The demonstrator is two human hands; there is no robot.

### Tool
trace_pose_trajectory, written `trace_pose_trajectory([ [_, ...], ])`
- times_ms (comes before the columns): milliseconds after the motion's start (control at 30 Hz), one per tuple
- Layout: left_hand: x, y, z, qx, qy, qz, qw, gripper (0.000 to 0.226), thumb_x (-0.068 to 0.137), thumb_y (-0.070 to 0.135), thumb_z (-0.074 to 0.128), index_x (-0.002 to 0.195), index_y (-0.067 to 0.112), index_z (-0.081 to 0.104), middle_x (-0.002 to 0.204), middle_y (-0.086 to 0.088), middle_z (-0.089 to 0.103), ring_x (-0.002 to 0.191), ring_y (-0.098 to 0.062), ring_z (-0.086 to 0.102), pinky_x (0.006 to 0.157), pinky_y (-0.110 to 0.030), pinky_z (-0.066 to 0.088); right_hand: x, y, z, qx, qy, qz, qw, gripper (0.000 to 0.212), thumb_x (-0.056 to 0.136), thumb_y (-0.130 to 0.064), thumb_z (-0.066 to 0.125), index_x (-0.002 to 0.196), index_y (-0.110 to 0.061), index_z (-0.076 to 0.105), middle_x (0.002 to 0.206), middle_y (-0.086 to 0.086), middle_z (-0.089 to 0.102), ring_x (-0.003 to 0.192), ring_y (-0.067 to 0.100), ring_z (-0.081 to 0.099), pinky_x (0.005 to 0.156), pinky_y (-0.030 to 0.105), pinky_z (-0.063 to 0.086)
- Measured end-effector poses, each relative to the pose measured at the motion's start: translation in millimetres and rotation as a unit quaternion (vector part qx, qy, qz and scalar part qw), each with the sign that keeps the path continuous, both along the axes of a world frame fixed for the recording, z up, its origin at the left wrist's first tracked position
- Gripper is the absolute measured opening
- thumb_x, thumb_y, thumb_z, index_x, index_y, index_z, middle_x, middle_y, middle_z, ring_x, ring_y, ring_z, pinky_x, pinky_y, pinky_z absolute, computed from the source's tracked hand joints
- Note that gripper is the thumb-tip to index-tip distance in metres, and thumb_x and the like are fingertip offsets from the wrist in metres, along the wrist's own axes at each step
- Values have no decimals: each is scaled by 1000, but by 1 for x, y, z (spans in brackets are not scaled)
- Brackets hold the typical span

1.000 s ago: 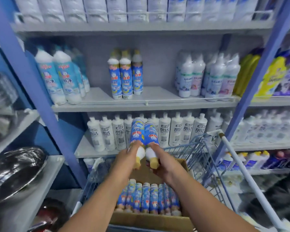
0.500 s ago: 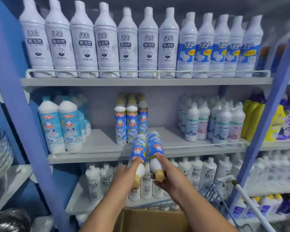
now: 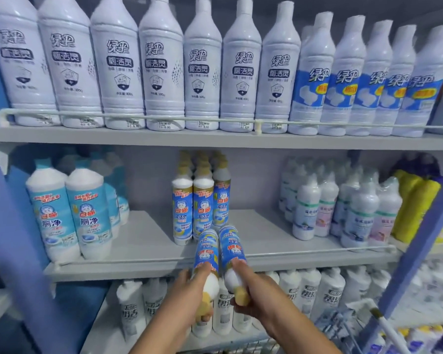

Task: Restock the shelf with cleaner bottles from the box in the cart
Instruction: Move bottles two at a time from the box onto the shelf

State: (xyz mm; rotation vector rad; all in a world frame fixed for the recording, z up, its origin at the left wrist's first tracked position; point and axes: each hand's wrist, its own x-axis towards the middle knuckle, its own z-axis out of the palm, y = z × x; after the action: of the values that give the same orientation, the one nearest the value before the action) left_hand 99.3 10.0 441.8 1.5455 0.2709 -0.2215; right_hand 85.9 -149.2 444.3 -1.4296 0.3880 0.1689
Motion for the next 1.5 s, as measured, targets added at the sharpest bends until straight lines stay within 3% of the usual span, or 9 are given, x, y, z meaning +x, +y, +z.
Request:
trace_pose_trajectory([
  [167,-12,-8,-1,52,-56,-12,997,60,72,62,72,121,63,37,114,-3,68,72,-25,69,69,-42,62,-4,-12,-3,-83,-63,64,993,81,82,-41,75,149,-43,28,107,-1,72,81,18,72,71,38,63],
  [267,-22,-8,-1,38,-106,-72,991,76,68,36,86,124,59,40,99,-4,74,62,-18,67,60,-33,58,-8,-20,-9,-98,-115,142,978,93,77,-38,79,148,-55,21,112,-9,73,88,15,71,81,37,60],
  [500,-13,3,-10,82,-177,-79,978,90,48,39,93,123,63,51,114,15,72,99,-12,72,93,-38,56,-2,-28,-15,-140,-211,157,955,97,73,-26,87,148,-49,30,127,-11,67,107,17,68,99,40,54],
  [667,-1,7,4,95,-206,-79,971,76,61,35,92,125,54,56,107,22,72,95,-4,71,77,-28,58,6,-33,7,-261,-257,112,924,72,73,-48,82,135,-56,46,101,-10,72,78,7,62,82,36,57],
  [833,21,10,41,136,-210,-74,965,51,78,31,82,122,41,59,86,7,72,53,1,59,50,-17,43,21,-37,33,-439,-248,102,857,60,72,-70,68,125,-68,39,79,-18,66,70,-1,60,67,25,50],
  [1000,50,16,86,209,-206,-114,949,23,85,48,71,104,37,64,65,-4,68,42,-16,54,44,-27,45,60,-39,66,-464,-254,43,848,45,81,-73,53,122,-57,50,74,-10,66,70,6,63,70,34,55],
  [1167,88,15,114,271,-174,-114,940,39,87,61,61,91,22,63,59,-6,65,39,-18,54,40,-24,44,99,-35,102,-477,-223,39,849,41,87,-72,48,114,-45,63,81,-12,64,76,18,66,76,39,58],
  [1333,120,14,126,349,-156,-126,915,51,88,67,52,89,17,62,63,-9,65,45,-21,57,45,-27,50,135,-27,131,-467,-168,68,866,47,91,-66,50,114,-29,65,75,-2,62,60,19,60,57,31,55],
  [1500,136,7,124,381,-206,-93,897,38,89,60,58,85,22,62,62,-6,65,44,-18,60,48,-29,55,161,-20,145,-529,-125,79,836,56,95,-64,42,127,-22,60,96,2,61,68,15,57,72,35,56],
])
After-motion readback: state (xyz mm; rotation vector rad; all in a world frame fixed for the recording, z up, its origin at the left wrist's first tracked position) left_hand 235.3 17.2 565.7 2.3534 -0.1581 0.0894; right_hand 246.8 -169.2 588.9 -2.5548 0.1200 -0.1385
